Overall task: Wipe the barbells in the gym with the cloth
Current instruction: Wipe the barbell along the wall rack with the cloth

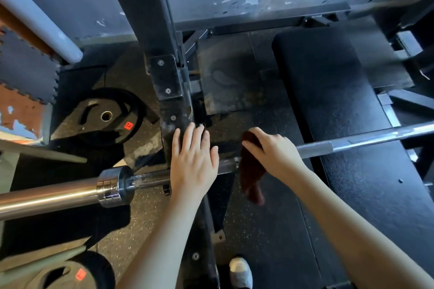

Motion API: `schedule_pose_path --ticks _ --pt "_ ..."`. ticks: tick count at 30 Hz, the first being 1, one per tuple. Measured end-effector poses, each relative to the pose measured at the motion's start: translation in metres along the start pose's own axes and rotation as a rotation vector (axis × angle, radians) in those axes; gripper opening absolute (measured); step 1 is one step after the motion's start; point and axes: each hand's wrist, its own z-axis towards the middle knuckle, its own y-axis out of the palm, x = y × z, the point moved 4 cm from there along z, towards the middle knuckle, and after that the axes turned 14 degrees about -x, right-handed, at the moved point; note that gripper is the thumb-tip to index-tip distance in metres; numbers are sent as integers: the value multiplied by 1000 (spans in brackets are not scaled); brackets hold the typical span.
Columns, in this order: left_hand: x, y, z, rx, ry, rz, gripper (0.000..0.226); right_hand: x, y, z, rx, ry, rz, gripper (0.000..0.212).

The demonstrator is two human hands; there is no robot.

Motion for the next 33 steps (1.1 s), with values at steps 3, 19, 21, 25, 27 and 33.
schedule_pose_path --ticks 3,19,21,25,27,33 --pt "-1 0 4 2 -5 -19 60 3 2 -13 25 -22 54 45" --pt "-4 2 11 35 -19 -51 62 -22 22 -36 216 -155 -65 39" --pt "-3 2 8 27 -16 -46 61 -20 19 -32 163 -165 -151 42" --pt "-2 0 7 34 -8 -42 61 -6 -13 15 -6 74 21 40" --pt "-3 0 7 39 -10 -44 61 -13 -5 16 -44 44 51 39" --pt "-1 1 0 28 -19 -38 59 -30 12 -8 82 -59 -48 40"
